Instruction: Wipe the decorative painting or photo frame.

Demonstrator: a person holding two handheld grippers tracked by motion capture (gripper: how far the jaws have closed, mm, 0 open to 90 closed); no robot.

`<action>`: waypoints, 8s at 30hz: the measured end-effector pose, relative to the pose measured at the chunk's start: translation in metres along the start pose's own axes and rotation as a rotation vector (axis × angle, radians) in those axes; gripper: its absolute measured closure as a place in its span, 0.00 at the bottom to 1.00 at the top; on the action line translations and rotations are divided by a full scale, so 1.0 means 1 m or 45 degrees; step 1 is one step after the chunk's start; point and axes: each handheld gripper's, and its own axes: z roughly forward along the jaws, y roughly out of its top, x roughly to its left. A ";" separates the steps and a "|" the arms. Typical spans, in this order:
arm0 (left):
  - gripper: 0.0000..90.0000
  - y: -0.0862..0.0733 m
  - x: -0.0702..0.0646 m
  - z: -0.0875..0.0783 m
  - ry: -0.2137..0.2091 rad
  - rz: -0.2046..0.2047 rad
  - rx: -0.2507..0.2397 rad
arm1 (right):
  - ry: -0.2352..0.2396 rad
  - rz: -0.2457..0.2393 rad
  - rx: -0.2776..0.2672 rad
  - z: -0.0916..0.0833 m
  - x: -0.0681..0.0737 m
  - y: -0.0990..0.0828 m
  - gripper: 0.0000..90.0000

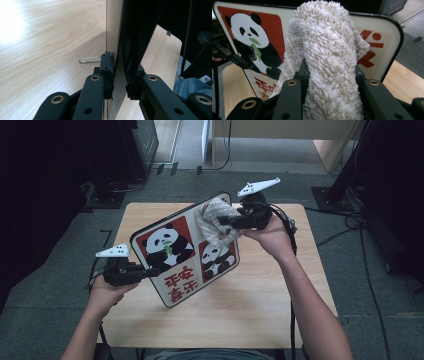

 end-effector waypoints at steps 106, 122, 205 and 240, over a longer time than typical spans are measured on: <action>0.88 -0.002 -0.002 -0.001 -0.008 0.006 -0.012 | 0.057 0.086 0.192 0.063 -0.006 -0.139 0.72; 0.88 -0.002 -0.003 -0.001 -0.004 0.013 -0.004 | 0.071 0.104 0.251 0.075 -0.007 -0.163 0.72; 0.88 -0.002 -0.004 -0.001 0.018 -0.005 -0.010 | 0.150 -0.021 0.005 0.004 0.027 0.022 0.73; 0.88 -0.002 -0.004 -0.001 0.010 -0.001 -0.004 | 0.187 -0.004 0.051 0.034 0.017 -0.021 0.73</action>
